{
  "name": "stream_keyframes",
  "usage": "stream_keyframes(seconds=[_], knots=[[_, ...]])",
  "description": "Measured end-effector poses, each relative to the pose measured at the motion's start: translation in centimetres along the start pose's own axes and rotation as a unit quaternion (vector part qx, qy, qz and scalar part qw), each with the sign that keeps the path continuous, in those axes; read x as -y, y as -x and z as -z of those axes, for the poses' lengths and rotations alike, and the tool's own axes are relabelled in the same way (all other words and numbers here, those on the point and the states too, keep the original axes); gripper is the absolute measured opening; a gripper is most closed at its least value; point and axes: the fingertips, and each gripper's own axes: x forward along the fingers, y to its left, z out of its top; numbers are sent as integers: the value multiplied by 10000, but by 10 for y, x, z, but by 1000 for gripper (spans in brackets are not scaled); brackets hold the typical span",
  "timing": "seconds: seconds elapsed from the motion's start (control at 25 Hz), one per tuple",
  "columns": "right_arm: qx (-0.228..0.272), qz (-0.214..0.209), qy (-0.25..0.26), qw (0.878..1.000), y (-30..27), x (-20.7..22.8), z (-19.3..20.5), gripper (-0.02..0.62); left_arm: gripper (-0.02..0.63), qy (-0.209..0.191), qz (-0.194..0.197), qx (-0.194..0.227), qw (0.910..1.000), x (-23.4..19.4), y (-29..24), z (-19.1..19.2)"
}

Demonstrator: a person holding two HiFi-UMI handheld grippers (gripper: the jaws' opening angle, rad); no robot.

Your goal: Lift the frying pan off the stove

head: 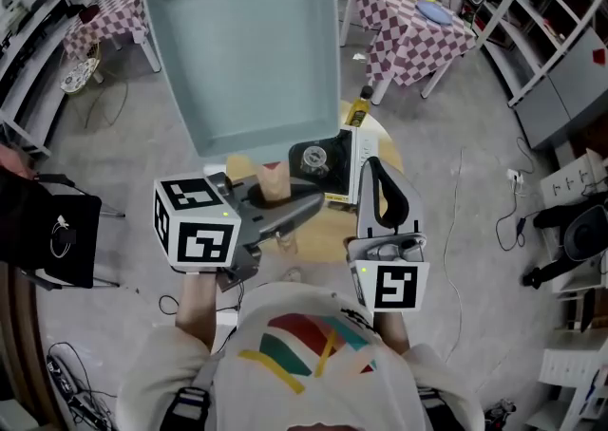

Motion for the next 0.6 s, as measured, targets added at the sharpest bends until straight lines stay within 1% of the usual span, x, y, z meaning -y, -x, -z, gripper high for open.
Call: stream_keyframes(seconds=[0.2, 0.44, 0.6], knots=[[8, 43, -7, 10000, 1, -1, -3, -3, 15, 8, 59, -59, 10000, 1, -1, 2], [-56, 75, -9, 10000, 2, -1, -2, -3, 18, -67, -17, -103, 9999, 0, 0, 2], [-44, 95, 38, 9999, 1, -1, -2, -3, 18, -99, 29, -124, 9999, 1, -1, 3]])
